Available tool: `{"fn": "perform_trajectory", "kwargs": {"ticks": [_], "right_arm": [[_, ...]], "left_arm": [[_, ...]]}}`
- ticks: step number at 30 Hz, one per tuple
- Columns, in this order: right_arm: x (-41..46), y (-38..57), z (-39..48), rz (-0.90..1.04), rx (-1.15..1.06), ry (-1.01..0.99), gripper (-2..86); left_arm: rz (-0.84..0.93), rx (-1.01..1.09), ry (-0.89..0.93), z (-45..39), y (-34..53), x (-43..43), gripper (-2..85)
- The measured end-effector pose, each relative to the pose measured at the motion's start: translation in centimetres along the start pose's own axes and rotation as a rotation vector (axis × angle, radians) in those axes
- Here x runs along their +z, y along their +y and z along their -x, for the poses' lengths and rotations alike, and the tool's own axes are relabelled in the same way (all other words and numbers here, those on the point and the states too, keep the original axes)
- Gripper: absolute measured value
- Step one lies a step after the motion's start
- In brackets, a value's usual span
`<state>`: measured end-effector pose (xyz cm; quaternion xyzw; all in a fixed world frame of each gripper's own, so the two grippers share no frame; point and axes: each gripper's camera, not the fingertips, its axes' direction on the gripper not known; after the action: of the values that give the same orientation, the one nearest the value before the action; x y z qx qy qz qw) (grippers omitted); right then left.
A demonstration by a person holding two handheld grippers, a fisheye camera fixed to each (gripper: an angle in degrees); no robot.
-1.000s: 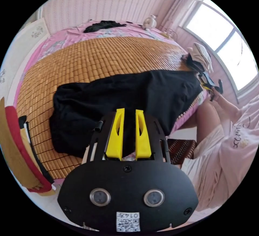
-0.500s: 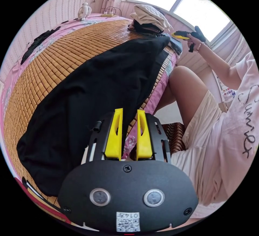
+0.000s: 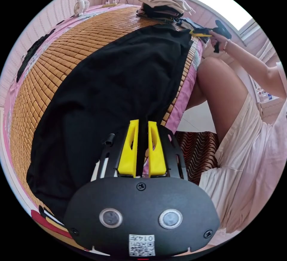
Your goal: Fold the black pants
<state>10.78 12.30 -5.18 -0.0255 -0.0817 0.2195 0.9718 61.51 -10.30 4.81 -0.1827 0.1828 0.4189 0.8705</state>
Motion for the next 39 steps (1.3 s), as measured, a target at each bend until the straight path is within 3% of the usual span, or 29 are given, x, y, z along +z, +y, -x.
{"fn": "perform_trajectory", "kwargs": {"ticks": [4,5,7,10,14,19,25,30,34,39], "right_arm": [[2.1,-0.8,-0.6,0.307,-0.014,0.270,3.1],[2.6,-1.1,0.6,0.328,-0.066,0.391,4.1],[2.8,-1.5,3.7,0.239,-0.194,0.441,4.6],[4.7,-2.9,8.1,0.120,-0.332,0.357,5.7],[10.7,-6.1,8.8,0.147,-0.270,0.255,9.8],[11.9,-6.8,9.2,0.085,-0.258,0.113,3.5],[10.4,-7.0,15.9,-0.057,-0.477,0.296,1.0],[16.0,-7.6,17.0,0.085,-0.443,0.419,3.1],[13.6,-4.2,17.3,0.015,-0.469,0.434,4.6],[13.6,1.9,15.3,0.161,-0.404,0.235,3.2]], "left_arm": [[0.012,0.010,0.014,-0.5,-1.1,0.2,-0.4],[0.006,0.011,0.019,-0.7,-1.3,0.4,-0.6],[0.000,0.014,0.023,-0.9,-1.6,0.5,-0.8],[0.001,0.037,0.011,-1.5,-2.2,0.6,-0.9],[0.010,0.071,-0.014,-2.5,-2.8,0.6,-1.0],[-0.019,0.119,-0.013,-3.1,-2.7,0.3,-1.0],[-0.118,0.102,0.000,-2.3,-1.5,-1.3,-1.0],[-0.074,0.035,0.028,-1.0,-1.3,2.1,-1.0],[-0.070,0.017,0.059,-0.7,-0.4,3.1,-0.9],[-0.080,0.022,0.057,-0.7,1.7,3.6,-0.8]]}}
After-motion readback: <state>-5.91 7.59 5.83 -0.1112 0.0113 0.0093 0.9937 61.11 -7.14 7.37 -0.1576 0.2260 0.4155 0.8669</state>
